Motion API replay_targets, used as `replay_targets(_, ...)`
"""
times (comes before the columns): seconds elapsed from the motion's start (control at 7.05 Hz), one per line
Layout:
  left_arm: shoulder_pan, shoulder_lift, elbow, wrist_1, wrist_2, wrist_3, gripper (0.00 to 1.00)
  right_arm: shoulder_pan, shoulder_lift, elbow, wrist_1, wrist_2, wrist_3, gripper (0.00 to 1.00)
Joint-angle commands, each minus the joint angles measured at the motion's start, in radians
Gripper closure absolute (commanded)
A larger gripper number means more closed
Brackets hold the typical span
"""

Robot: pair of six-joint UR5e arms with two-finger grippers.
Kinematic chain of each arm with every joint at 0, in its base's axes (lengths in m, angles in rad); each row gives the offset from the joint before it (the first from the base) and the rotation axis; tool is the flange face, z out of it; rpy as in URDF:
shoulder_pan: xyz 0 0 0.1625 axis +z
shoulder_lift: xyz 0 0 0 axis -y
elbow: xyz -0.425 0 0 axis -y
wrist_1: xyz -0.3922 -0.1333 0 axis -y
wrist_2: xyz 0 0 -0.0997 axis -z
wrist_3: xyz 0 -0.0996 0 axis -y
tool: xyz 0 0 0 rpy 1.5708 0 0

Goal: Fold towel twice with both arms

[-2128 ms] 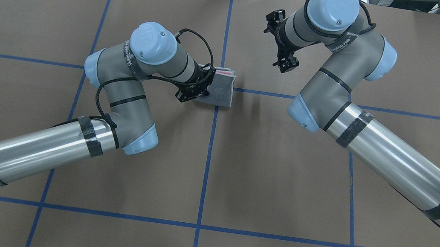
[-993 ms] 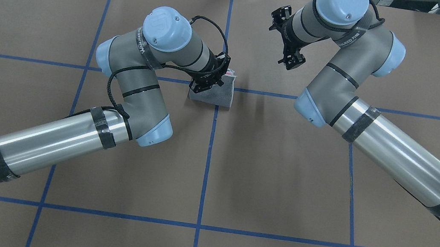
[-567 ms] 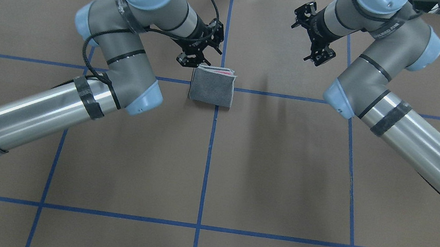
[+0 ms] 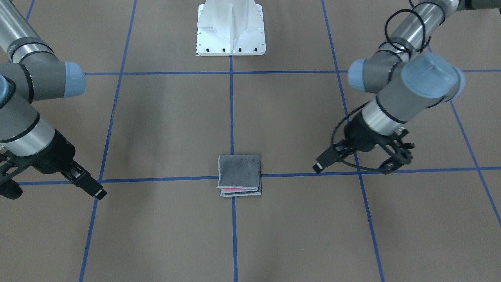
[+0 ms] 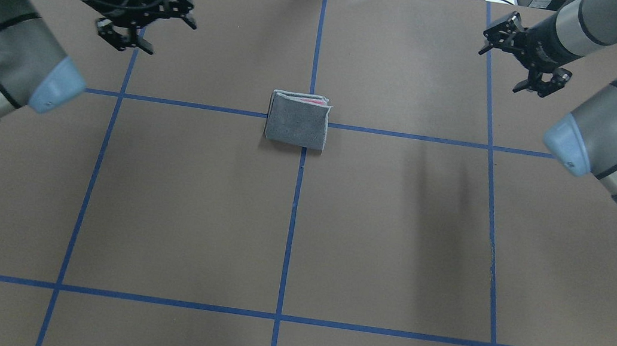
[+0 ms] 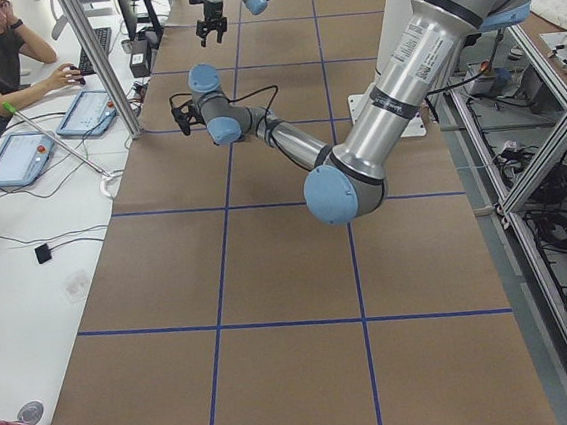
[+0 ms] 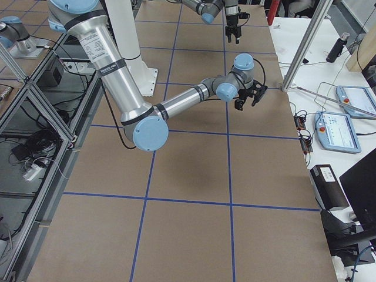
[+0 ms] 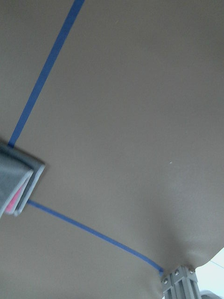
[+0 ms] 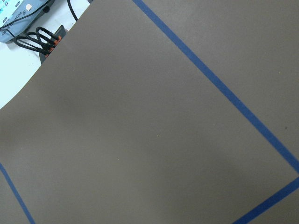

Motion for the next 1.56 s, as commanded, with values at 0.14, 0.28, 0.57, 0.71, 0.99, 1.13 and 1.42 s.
replay_targets(0.14,-0.182,0.290,-0.042,0.000,-0.032,0.675,0.01,0.154,-0.189,0.066,-0.073,0.054,-0.581,0.00)
replay_targets(0.28,-0.252,0.350,-0.034,0.050,-0.029,0.922,0.01,0.228,-0.252,0.055,-0.075,0.108,-0.751,0.00)
replay_targets(0.57,-0.333,0.351,-0.048,0.317,-0.031,1.151,0.01,0.320,-0.359,0.054,-0.140,0.174,-1.029,0.00)
replay_targets(0.71,-0.354,0.351,-0.048,0.404,-0.044,1.224,0.01,0.353,-0.369,0.055,-0.236,0.176,-1.156,0.00)
replay_targets(0.99,-0.438,0.358,-0.062,0.466,-0.182,1.296,0.01,0.373,-0.378,0.058,-0.297,0.220,-1.228,0.00)
replay_targets(1.13,-0.471,0.406,-0.094,0.468,-0.224,1.350,0.01,0.373,-0.379,0.055,-0.297,0.220,-1.228,0.00)
replay_targets(1.42,-0.491,0.453,-0.141,0.466,-0.221,1.411,0.00,0.373,-0.413,0.071,-0.286,0.245,-1.230,0.00)
